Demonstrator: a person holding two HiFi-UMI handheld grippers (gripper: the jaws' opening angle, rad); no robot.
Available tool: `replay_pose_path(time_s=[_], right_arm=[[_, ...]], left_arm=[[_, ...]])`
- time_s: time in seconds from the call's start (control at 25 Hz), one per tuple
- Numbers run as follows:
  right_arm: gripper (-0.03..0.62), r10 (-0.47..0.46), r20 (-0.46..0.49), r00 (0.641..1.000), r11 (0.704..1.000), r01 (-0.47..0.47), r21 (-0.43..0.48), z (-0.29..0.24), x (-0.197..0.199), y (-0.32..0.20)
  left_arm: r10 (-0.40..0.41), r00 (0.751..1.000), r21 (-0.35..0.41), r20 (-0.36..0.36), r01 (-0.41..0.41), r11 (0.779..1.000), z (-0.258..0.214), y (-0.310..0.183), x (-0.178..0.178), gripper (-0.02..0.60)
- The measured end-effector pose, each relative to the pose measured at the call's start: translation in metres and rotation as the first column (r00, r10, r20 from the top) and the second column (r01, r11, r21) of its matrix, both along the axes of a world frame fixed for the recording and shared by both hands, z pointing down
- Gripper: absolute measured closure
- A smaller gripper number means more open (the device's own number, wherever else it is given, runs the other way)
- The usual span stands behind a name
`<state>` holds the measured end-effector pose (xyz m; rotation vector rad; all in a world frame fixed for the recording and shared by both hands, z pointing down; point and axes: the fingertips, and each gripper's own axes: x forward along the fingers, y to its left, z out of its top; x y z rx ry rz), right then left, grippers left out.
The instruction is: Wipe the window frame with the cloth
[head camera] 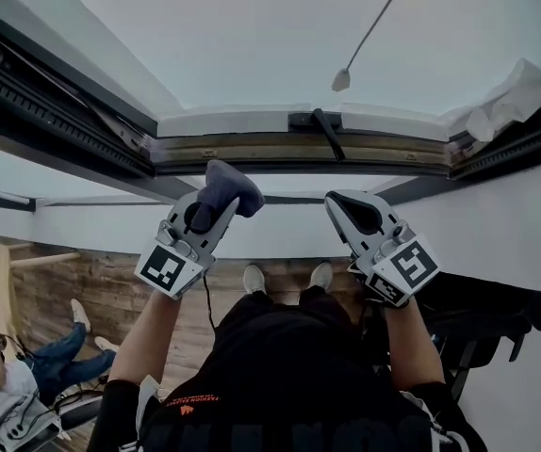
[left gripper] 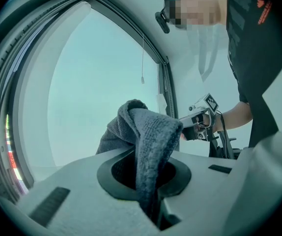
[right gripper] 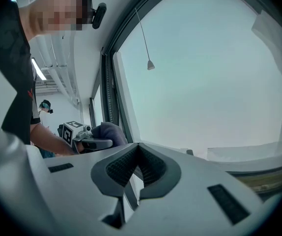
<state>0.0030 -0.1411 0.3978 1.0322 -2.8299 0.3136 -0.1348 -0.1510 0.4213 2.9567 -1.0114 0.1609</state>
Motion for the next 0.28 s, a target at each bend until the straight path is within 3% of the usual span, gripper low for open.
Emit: replay_pose_path(time_s=[0.28], right_arm=[[0.591,-0.002,-0.001,1.000,1.000,0.002,-0.002,0.0027,0.0051,-0.0050]], left_arm=[[0.009,1.000,0.005,0.003,-0.009,1.000,0.0037,-0.0055,0.0085,0.540]])
